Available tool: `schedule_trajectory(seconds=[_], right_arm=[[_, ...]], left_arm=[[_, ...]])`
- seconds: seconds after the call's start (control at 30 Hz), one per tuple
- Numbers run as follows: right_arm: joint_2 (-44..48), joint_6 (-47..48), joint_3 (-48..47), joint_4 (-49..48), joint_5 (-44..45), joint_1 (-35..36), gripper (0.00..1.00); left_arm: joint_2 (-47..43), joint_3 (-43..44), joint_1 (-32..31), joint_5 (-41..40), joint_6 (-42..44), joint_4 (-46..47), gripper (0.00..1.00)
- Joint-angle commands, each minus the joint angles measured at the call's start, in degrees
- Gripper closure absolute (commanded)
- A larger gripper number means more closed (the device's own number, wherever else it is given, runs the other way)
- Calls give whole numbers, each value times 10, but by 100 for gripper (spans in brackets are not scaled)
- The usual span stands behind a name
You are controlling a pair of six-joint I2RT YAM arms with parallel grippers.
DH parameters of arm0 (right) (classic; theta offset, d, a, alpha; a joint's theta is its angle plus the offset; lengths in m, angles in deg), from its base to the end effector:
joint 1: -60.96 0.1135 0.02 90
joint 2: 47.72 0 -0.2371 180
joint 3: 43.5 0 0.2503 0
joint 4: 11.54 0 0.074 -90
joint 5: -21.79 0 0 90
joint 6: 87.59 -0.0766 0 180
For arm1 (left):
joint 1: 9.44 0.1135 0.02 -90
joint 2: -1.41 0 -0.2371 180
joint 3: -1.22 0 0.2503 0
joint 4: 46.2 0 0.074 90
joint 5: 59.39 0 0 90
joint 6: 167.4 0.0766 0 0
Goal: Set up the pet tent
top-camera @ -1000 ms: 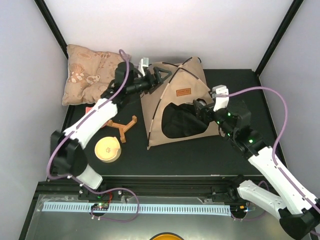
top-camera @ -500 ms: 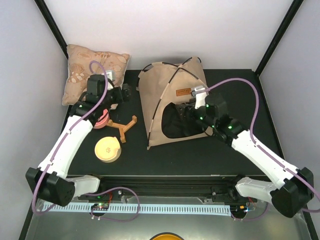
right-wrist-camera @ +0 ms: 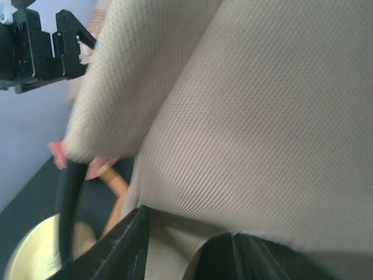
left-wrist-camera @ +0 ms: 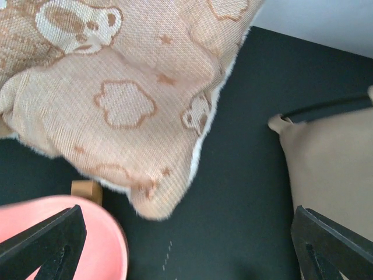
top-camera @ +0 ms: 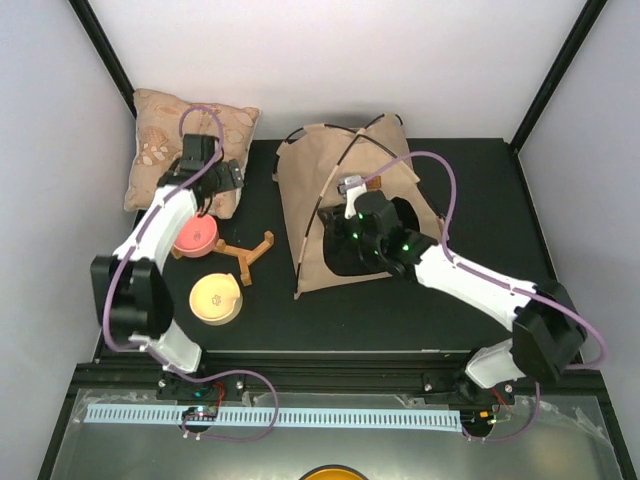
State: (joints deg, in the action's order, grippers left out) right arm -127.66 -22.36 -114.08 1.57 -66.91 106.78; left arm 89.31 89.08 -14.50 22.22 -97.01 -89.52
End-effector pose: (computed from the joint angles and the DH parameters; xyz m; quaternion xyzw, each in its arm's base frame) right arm 0.2554 0.2603 0.2487 -0.1456 0.8184 0.3134 0.4590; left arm 0.3701 -0.0215 0.2474 -0.1447 0.9048 -0.0187 0.4000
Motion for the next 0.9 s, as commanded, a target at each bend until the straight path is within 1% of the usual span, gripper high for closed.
schedule_trajectory(seconds=[0.0, 0.07, 0.13, 0.23, 0.3, 0.37, 0.4, 0.43, 0.53, 0.63, 0.67, 0.7, 0.77, 0.83, 0.87], right_arm=[[-48, -4, -85, -14, 102, -37, 66], [-75, -9, -117, -11, 65, -74, 77], [-105, -6, -159, -2, 41, -94, 79], [-151, 8, -230, 36, 37, -111, 81], [-158, 18, -253, 48, 30, -115, 77], [-147, 34, -246, 37, 5, -115, 68], [-139, 40, -236, 31, -10, -115, 61], [-130, 44, -226, 27, -24, -115, 56], [-97, 47, -192, 7, -70, -115, 49], [-58, 43, -154, -19, -92, -115, 46], [-38, 44, -143, -27, -96, -115, 46], [-24, 46, -133, -35, -102, -116, 46], [8, 52, -113, -49, -113, -115, 45], [37, 61, -94, -56, -125, -115, 45], [51, 64, -86, -56, -125, -115, 44]], left_arm=[[120, 147, 27, -23, 28, -67, 1], [198, 226, 34, -23, 38, -118, 1], [262, 306, 44, -8, 48, -167, 1], [352, 429, 58, 30, 73, -227, 1], [398, 487, 60, 37, 92, -252, 1], [429, 522, 61, 52, 112, -268, 1], [440, 528, 61, 61, 120, -271, 1], [446, 528, 61, 64, 123, -273, 1], [459, 521, 60, 64, 136, -275, 2], [477, 521, 60, 70, 147, -277, 8], [484, 521, 60, 73, 150, -275, 15], [489, 522, 60, 74, 152, -274, 25], [499, 535, 61, 74, 154, -285, 53], [501, 575, 60, 65, 155, -321, 83], [493, 590, 59, 56, 157, -332, 95]])
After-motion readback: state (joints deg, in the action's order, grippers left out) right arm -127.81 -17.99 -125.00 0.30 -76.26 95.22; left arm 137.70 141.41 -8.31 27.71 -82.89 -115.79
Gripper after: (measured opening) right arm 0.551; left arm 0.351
